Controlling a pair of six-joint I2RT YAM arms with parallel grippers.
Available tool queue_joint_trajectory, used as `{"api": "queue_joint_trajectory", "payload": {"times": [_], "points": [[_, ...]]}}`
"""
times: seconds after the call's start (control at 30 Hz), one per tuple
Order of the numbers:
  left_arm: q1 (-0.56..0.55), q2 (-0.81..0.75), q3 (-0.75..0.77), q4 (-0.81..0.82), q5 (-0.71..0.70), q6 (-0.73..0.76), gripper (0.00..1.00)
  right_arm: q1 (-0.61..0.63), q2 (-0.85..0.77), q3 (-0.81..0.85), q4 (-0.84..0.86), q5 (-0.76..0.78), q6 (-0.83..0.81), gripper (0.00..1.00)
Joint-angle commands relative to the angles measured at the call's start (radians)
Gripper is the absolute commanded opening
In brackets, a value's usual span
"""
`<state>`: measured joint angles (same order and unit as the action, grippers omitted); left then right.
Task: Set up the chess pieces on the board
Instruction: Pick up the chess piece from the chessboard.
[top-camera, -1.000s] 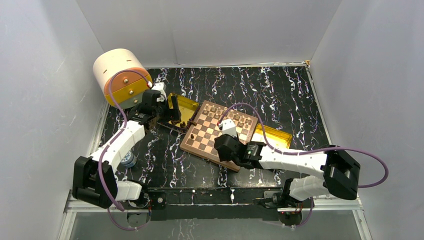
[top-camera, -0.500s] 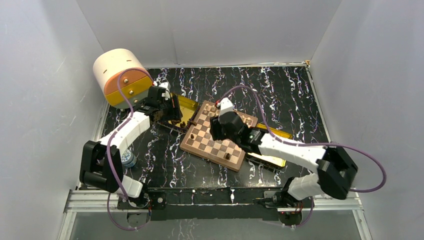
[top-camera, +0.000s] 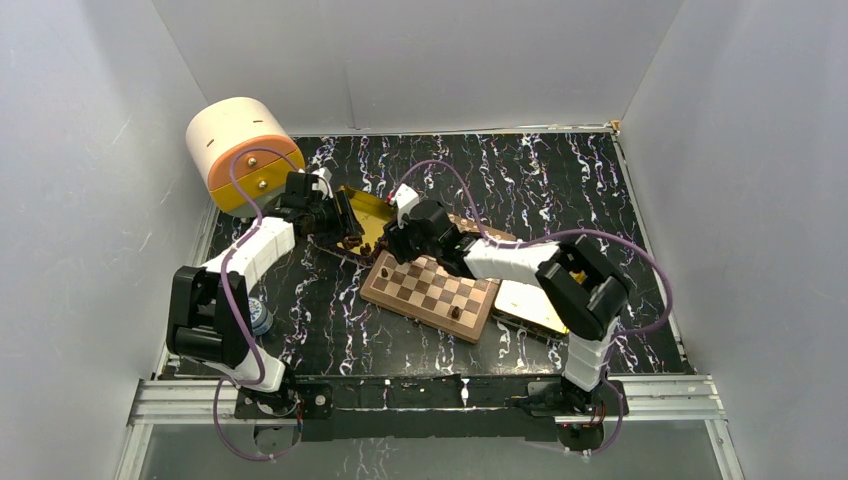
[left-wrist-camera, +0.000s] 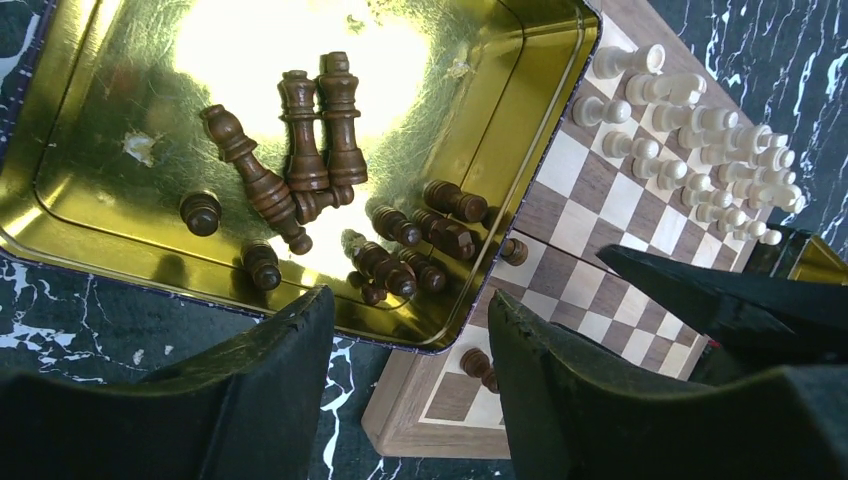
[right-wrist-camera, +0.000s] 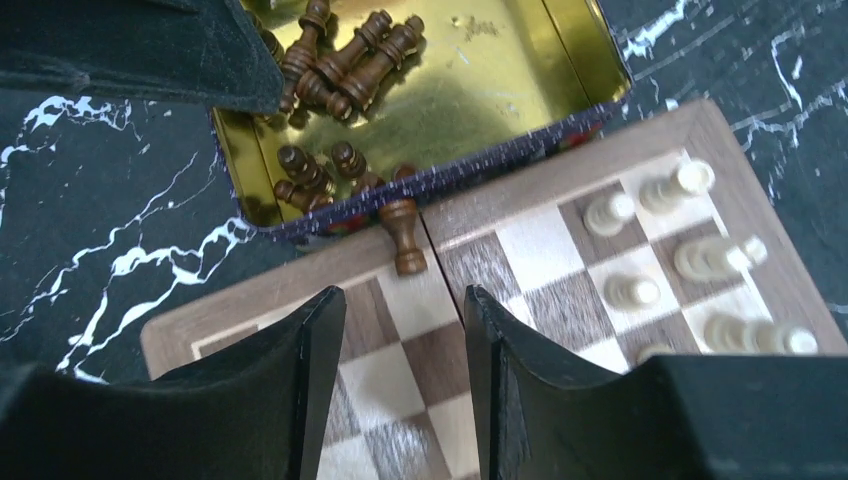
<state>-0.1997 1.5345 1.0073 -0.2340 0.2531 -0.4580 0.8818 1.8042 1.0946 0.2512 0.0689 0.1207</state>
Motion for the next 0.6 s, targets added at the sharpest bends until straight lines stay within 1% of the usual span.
{"api": "queue_joint_trajectory", "payload": {"times": [0.0, 0.1, 0.2, 0.33, 0.43, 0.57], "points": [[0.017, 0.003, -0.004, 0.016, 0.049, -0.006, 0.55, -0.004, 0.073, 0.081, 0.111, -0.048, -0.066, 0.57], [0.019, 0.013, -0.006, 0.012, 0.049, 0.001, 0.54, -0.004, 0.123, 0.115, 0.101, -0.063, -0.095, 0.58], [0.02, 0.021, -0.008, 0.009, 0.05, 0.007, 0.54, -0.007, 0.145, 0.113, 0.12, -0.077, -0.106, 0.58], [0.021, 0.025, -0.014, 0.016, 0.051, 0.011, 0.53, -0.007, 0.17, 0.115, 0.133, -0.094, -0.118, 0.55], [0.02, 0.03, -0.014, 0.017, 0.06, 0.015, 0.51, -0.006, 0.176, 0.109, 0.136, -0.098, -0.119, 0.48], [0.021, 0.032, -0.017, 0.022, 0.063, 0.008, 0.5, -0.006, 0.17, 0.075, 0.168, -0.089, -0.147, 0.35]]}}
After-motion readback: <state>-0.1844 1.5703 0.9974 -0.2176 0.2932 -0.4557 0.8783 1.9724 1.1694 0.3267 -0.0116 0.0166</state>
